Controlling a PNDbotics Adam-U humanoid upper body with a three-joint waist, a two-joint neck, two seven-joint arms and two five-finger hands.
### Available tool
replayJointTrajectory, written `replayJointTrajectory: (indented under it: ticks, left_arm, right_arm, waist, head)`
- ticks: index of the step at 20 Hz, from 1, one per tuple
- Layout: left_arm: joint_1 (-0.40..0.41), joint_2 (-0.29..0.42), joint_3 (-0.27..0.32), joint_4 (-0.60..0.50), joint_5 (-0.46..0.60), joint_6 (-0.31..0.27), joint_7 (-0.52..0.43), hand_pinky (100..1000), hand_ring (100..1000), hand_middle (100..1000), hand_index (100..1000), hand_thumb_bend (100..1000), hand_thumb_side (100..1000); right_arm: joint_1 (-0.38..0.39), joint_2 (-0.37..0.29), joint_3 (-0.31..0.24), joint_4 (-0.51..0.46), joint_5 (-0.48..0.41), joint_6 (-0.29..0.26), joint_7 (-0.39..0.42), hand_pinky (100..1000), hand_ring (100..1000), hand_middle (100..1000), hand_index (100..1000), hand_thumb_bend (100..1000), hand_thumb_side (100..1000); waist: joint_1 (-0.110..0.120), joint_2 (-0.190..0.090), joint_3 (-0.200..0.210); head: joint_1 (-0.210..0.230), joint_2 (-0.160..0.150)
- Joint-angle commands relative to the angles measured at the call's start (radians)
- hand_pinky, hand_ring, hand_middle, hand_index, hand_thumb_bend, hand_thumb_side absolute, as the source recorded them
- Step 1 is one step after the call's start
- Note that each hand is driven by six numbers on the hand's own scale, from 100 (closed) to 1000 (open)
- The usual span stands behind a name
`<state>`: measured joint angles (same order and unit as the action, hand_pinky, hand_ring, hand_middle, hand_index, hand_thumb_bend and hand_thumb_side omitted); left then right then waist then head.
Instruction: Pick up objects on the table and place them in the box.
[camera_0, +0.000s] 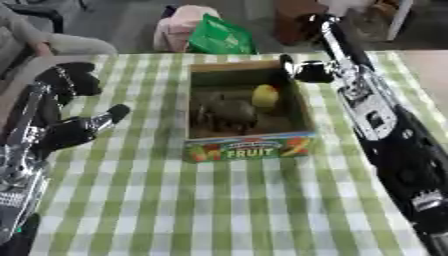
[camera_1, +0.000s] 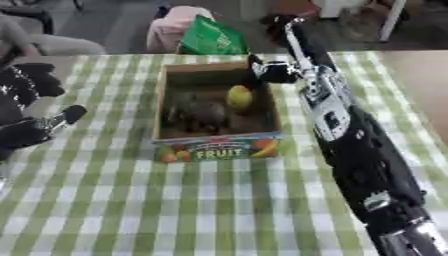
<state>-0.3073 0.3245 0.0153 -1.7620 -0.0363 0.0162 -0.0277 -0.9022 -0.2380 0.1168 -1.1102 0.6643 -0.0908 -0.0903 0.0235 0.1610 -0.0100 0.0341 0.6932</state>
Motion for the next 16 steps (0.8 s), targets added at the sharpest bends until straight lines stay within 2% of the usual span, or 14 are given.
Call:
replayJointTrajectory:
  ticks: [1,7,8,10,12,16]
  left_arm:
    - [0.002,0.018,0.007,-0.006,0.003,-0.001,0.004,720,599,552,734,720,169]
    - [0.019,0.018,0.009,0.001,0.008,-0.003,0.012,716,594,545,731,710,164]
    - [0.021,0.018,0.009,0.002,0.01,-0.003,0.016,715,592,543,729,707,162]
    - [0.026,0.018,0.008,0.004,0.015,-0.004,0.022,715,590,541,727,701,158]
    - [0.032,0.016,0.007,0.005,0.02,-0.005,0.028,717,586,536,723,696,152]
    - [0.043,0.009,0.005,0.006,0.03,-0.008,0.04,719,584,533,718,689,151]
  right_arm:
    - [0.024,-0.07,-0.01,-0.104,-0.057,-0.019,0.006,650,672,638,809,267,100]
    - [0.18,-0.159,-0.044,-0.278,-0.164,-0.022,0.041,653,670,626,800,154,100]
    - [0.21,-0.17,-0.051,-0.309,-0.185,-0.013,0.045,652,668,623,798,140,100]
    - [0.28,-0.198,-0.069,-0.382,-0.288,0.02,0.054,649,663,615,794,100,100]
    - [0.344,-0.211,-0.093,-0.435,-0.361,0.052,0.055,647,660,608,787,100,100]
    - [0.43,-0.194,-0.133,-0.487,-0.42,0.087,0.038,643,655,601,778,100,100]
  waist:
    - [-0.003,-0.012,-0.003]
    - [-0.011,-0.004,-0.016]
    - [-0.011,-0.003,-0.016]
    - [-0.012,0.0,-0.02]
    - [-0.014,0.002,-0.021]
    - [-0.013,0.006,-0.029]
  head:
    - [0.013,-0.01]
    - [0.032,-0.013]
    - [0.037,-0.012]
    - [0.041,-0.007]
    - [0.042,-0.004]
    - [0.045,0.007]
